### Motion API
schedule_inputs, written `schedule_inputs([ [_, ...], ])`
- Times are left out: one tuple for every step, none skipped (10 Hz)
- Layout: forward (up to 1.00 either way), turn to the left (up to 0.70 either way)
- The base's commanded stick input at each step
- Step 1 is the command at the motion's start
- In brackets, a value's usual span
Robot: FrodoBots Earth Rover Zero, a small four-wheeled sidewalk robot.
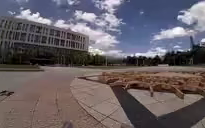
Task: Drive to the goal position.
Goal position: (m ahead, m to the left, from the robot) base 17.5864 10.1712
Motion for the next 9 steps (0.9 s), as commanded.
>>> schedule_inputs([
  [0.70, 0.00],
  [0.70, 0.00],
  [0.70, 0.00],
  [0.70, 0.00],
  [0.70, 0.00],
  [0.70, -0.27],
  [0.70, -0.31],
  [0.70, -0.29],
  [0.70, -0.14],
])
